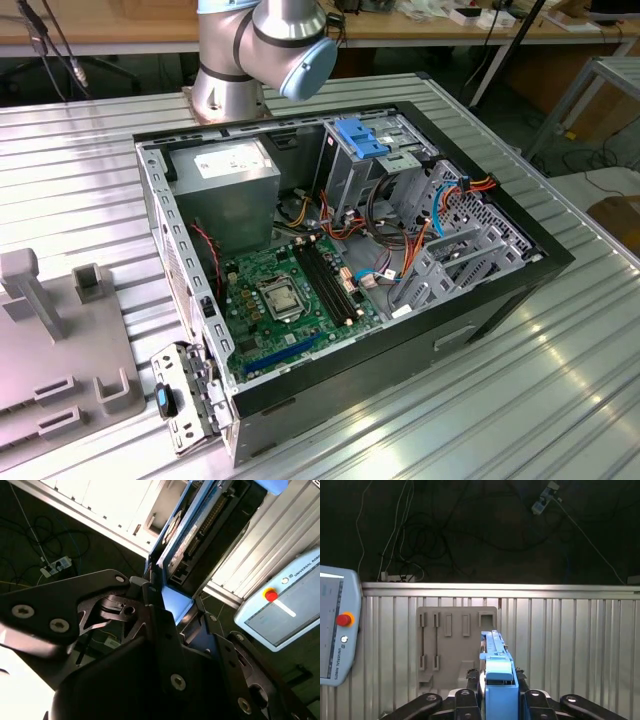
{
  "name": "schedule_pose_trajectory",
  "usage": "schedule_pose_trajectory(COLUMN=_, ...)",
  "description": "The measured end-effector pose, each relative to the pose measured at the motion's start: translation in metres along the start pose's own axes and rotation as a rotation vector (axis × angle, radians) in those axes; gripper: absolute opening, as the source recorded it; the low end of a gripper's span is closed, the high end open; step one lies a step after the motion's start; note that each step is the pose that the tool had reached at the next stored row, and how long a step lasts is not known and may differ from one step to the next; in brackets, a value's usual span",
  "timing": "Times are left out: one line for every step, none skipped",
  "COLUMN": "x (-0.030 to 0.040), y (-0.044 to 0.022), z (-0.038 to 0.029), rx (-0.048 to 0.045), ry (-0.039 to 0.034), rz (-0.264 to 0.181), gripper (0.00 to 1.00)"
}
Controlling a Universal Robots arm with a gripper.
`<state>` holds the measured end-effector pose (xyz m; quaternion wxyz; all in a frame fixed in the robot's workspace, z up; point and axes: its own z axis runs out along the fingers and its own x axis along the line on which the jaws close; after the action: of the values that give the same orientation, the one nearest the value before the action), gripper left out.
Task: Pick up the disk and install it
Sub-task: 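Pick up the disk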
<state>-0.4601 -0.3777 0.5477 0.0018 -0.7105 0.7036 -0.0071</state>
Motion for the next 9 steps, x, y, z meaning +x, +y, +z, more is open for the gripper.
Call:
schedule_pose_trajectory(x=0.0000, y=0.0000, z=-0.0032, rx=0.0000, ry=0.0000, rz=0.000, gripper=0.37)
schedule_pose_trajectory(x=0.0000, y=-0.0001, z=-0.0053, rx=-0.0001, ry=0.0001, rz=0.000, gripper=0.37)
schedule_pose_trajectory(x=0.0000, y=-0.0001, z=-0.0071, rx=0.0000, ry=0.0000, rz=0.000, gripper=0.37)
schedule_pose_trajectory(x=0.0001, y=-0.0002, z=-0.0095, rx=-0.0001, ry=0.0000, rz=0.000, gripper=0.37)
schedule_pose_trajectory(x=0.0001, y=-0.0002, z=-0.0116, rx=-0.0001, ry=0.0001, rz=0.000, gripper=0.37)
schedule_pose_trajectory(x=0.0001, y=-0.0002, z=-0.0139, rx=-0.0001, ry=0.0000, rz=0.000, gripper=0.37)
schedule_pose_trajectory(x=0.0001, y=-0.0002, z=-0.0160, rx=0.0000, ry=0.0000, rz=0.000, gripper=0.37)
schedule_pose_trajectory(x=0.0001, y=-0.0002, z=-0.0198, rx=-0.0001, ry=-0.0004, rz=0.000, gripper=0.37)
schedule_pose_trajectory(x=0.0001, y=-0.0002, z=-0.0217, rx=-0.0001, ry=-0.0008, rz=0.000, gripper=0.37)
